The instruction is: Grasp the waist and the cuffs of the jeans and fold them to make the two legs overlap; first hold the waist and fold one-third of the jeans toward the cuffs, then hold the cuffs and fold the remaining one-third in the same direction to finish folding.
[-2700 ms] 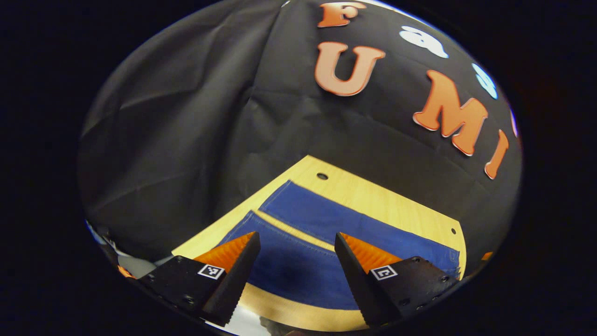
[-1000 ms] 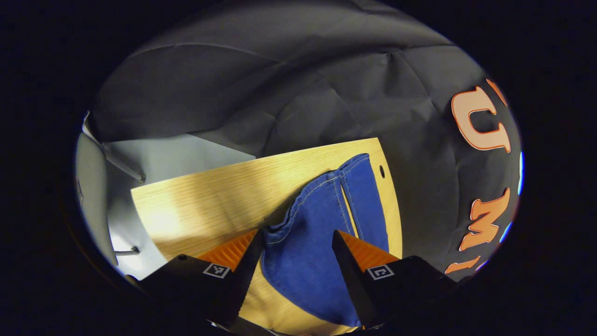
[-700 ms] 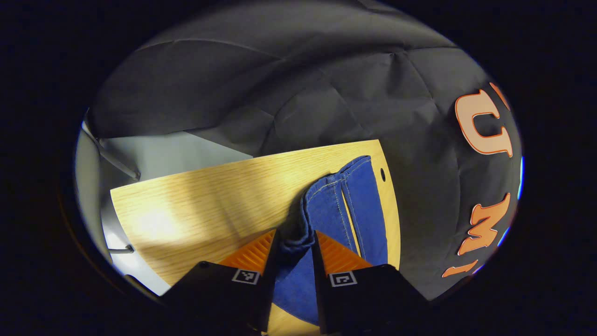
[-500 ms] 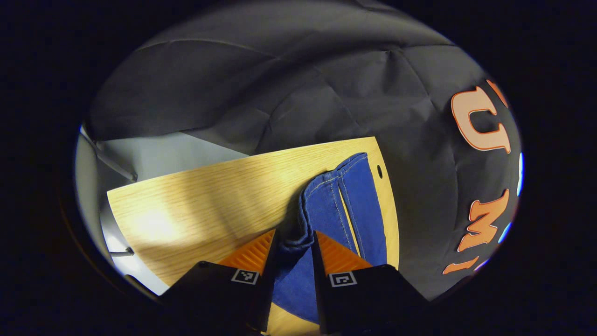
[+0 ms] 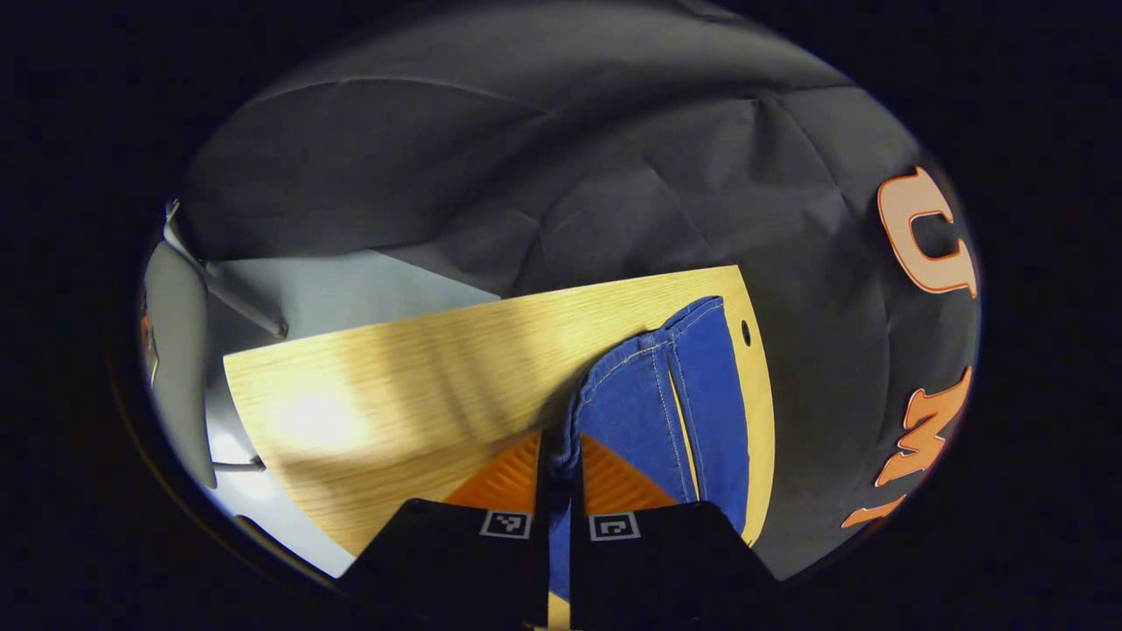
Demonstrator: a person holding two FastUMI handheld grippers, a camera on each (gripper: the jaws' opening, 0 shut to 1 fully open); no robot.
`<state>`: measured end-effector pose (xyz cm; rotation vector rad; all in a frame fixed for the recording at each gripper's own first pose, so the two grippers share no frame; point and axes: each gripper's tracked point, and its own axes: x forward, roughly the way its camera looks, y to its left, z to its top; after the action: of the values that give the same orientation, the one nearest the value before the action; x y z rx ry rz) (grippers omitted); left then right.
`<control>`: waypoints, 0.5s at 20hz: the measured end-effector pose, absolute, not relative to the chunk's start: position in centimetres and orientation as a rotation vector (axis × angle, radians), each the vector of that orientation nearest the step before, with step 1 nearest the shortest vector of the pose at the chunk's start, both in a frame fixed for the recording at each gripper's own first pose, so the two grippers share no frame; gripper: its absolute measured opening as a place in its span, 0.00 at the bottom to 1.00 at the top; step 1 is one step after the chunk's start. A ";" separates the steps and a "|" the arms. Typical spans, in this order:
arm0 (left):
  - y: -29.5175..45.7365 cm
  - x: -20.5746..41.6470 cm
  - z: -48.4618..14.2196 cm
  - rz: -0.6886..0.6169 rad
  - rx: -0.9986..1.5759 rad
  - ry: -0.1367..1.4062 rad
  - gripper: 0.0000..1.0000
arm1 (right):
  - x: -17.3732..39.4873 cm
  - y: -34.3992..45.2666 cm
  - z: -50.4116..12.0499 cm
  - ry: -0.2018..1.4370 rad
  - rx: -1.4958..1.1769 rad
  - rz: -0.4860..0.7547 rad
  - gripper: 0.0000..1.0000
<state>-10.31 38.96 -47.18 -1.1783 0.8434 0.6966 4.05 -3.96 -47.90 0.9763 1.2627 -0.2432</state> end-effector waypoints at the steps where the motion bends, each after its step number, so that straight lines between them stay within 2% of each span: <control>1: 39.1 -10.3 -47.4 0.698 -1.171 0.849 0.10 | 4.1 -4.2 -48.4 1.269 0.952 -0.255 0.82; 2: 39.0 -10.2 -47.4 0.699 -1.170 0.848 0.10 | 3.8 -4.5 -48.7 1.280 0.925 -0.265 0.76; 5: 39.2 -10.2 -47.2 0.699 -1.180 0.837 0.07 | 4.5 -4.6 -49.3 1.239 1.021 -0.329 0.22; 7: 38.6 -10.2 -46.7 0.674 -1.172 0.823 0.06 | 4.3 -4.5 -48.9 1.199 1.087 -0.319 0.16; 8: 38.6 -10.0 -46.6 0.671 -1.161 0.826 0.06 | 4.2 -5.0 -48.3 1.185 1.113 -0.330 0.16; 9: 38.6 -9.9 -46.2 0.662 -1.155 0.823 0.06 | 4.9 -5.0 -48.4 1.156 1.145 -0.337 0.06; 10: 38.5 -9.7 -45.9 0.653 -1.147 0.826 0.06 | 4.4 -4.4 -47.9 1.157 1.161 -0.316 0.06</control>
<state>-9.70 38.54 -45.94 -1.1470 0.8256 0.6528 4.44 -4.41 -47.89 1.1612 1.1565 -0.3155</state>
